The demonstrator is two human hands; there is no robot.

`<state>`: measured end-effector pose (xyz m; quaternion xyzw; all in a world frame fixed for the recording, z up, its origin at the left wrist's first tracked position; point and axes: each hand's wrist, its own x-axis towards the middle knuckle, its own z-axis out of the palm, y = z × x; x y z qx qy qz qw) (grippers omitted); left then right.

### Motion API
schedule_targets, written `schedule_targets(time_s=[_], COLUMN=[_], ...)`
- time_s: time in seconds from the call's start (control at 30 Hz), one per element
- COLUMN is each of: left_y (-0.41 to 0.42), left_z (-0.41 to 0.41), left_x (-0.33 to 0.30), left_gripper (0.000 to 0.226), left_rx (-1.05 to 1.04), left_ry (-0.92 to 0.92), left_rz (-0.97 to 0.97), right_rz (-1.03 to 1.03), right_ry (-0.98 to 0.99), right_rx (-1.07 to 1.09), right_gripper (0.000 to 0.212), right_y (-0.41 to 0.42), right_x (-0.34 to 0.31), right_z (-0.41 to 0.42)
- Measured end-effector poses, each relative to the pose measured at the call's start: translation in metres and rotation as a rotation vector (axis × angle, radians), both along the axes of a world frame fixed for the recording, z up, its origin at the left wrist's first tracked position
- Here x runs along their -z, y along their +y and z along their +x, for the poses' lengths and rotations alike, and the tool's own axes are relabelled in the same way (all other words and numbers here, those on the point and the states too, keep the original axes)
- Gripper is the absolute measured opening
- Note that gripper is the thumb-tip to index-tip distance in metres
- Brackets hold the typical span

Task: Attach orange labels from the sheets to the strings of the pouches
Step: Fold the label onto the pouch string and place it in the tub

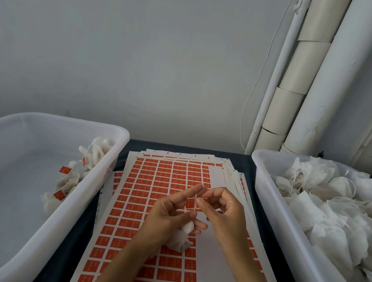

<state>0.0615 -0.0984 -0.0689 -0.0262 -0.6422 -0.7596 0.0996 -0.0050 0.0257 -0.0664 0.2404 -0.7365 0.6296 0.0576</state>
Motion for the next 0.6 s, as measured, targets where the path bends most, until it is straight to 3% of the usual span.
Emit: schedule_targets(time_s=[0.2,0.6], left_y=[0.0008,0.0018], left_z=[-0.0004,0.0015], left_x=[-0.0011,-0.001], left_gripper=[0.049,0.053], left_rx=[-0.001,0.038], left_ry=[0.013,0.011], left_rz=[-0.023,-0.067], right_rz=[0.002,0.124], right_ry=[-0.042,-0.137], right_rx=[0.012,-0.074], right_gripper=[0.033,0.006], right_y=[-0.0006,0.0047], right_x=[-0.0018,-0.0074], right_z=[-0.0001,-0.0021])
